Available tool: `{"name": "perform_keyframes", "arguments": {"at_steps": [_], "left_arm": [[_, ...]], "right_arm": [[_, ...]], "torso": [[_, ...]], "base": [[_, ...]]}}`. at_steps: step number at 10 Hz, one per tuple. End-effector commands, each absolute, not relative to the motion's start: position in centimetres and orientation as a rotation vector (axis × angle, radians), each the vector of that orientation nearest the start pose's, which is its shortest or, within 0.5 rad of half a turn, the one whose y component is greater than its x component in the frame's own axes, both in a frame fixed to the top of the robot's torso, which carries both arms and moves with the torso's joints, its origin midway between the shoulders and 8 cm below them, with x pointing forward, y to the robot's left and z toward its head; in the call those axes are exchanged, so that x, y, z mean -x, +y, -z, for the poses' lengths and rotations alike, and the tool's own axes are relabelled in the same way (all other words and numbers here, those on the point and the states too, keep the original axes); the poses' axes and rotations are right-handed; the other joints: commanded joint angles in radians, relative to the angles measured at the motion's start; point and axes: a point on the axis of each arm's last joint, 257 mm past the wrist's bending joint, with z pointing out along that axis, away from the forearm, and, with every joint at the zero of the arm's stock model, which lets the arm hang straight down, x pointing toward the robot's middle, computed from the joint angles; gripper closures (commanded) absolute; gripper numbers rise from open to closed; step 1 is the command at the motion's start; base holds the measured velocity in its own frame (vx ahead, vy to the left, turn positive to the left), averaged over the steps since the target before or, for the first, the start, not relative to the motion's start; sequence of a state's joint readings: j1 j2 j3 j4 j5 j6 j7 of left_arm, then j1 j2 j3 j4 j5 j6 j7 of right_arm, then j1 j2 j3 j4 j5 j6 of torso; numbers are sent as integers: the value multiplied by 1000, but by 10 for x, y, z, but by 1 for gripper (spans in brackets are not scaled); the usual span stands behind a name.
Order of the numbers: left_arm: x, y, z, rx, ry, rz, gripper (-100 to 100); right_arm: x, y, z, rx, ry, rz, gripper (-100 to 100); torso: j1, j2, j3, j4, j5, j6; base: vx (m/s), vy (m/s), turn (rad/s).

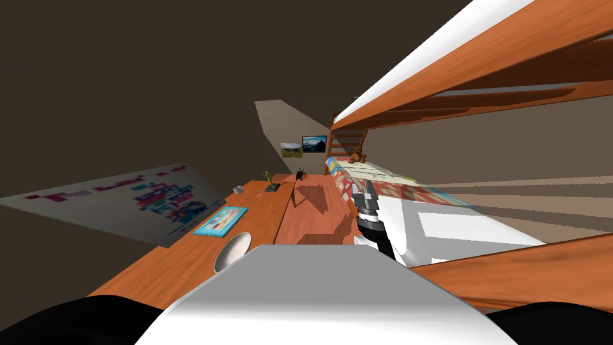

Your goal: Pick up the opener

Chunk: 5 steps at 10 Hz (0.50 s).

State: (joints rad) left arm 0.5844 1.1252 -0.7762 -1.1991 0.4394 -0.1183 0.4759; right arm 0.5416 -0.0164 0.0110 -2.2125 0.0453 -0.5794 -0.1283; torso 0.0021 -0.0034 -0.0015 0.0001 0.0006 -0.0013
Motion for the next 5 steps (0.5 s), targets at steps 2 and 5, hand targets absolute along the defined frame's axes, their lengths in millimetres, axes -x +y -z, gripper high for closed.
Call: {"name": "perform_keyframes", "arguments": {"at_steps": [2, 5], "left_arm": [[7, 538, 523, 1872, 2219, 168, 100], [7, 540, 520, 1872, 2220, 167, 0]], "right_arm": [[-341, -273, 5, -690, 639, -1387, 0], [-341, -273, 5, -690, 639, -1388, 0]], "torso": [[-2, 0, 0, 0, -1, 0], [-2, 1, 0, 0, -1, 0]], "base": [[-5, -35, 17], [-9, -21, 7]]}}
